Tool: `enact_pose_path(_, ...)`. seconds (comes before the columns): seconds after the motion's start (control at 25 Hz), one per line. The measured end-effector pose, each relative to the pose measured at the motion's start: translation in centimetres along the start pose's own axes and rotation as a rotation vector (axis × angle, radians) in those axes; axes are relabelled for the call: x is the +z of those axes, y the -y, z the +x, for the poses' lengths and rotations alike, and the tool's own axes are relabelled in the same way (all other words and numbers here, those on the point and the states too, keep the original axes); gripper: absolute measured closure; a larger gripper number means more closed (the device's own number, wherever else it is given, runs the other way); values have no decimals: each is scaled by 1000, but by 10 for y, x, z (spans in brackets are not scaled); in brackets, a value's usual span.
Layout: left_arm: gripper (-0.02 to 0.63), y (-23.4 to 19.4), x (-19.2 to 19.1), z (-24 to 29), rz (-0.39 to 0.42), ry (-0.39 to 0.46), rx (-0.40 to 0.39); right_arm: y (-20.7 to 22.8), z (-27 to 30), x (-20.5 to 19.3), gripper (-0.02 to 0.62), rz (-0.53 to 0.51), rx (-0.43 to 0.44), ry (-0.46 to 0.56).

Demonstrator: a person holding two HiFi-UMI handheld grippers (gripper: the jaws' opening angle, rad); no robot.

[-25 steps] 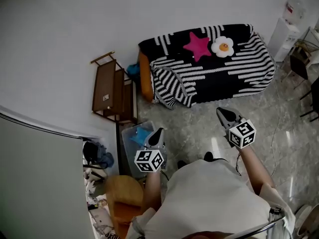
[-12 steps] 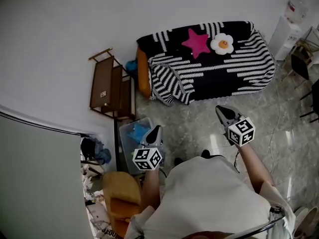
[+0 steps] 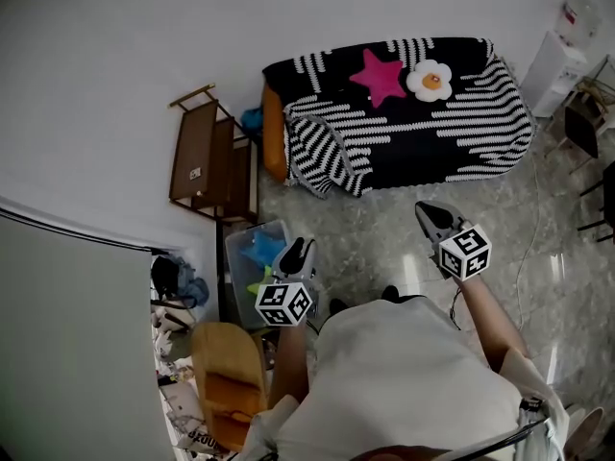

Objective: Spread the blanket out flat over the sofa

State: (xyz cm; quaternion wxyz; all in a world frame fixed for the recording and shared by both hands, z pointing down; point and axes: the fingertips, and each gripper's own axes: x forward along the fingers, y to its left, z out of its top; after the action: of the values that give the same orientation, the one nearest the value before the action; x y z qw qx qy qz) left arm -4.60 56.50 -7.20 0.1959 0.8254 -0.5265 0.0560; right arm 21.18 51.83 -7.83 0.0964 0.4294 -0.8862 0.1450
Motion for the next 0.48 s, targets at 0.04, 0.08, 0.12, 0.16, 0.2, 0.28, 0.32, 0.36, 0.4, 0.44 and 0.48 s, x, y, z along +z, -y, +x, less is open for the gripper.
enact_pose_path(0.04, 458, 1, 0, 1, -1, 2, 6, 2, -1, -1, 591, 0, 1, -1)
enact_pose_path(0.08, 445, 2, -1, 3, -1, 3, 12, 5, -2, -2, 591, -1, 2, -2)
enact_pose_path(0.12, 439, 2, -1, 4, -3, 4, 18, 7, -2, -2, 591, -3, 3, -4)
enact_pose_path(0.16, 434, 2, -2, 5, -5, 4, 24, 9, -3, -3, 591, -5, 4, -7)
enact_pose_path(0.2, 430, 3, -2, 7, -8, 5, 28, 12, -3, -4, 591, -7, 5, -9)
enact_pose_path(0.28, 430, 4, -3, 9, -13, 6, 34, 16, -5, -5, 591, -9, 7, -13)
enact_pose_path(0.32, 430, 5, -3, 10, -15, 6, 36, 18, -6, -6, 591, -9, 9, -13)
enact_pose_path(0.36, 430, 6, -4, 11, -17, 6, 39, 20, -7, -7, 591, -8, 10, -14)
enact_pose_path(0.4, 430, 7, -4, 12, -19, 6, 41, 21, -7, -7, 591, -9, 11, -15)
enact_pose_path(0.44, 430, 8, -4, 14, -22, 6, 42, 24, -7, -8, 591, -11, 10, -18)
enact_pose_path(0.48, 430, 8, -4, 16, -25, 6, 43, 27, -6, -9, 591, -14, 9, -22)
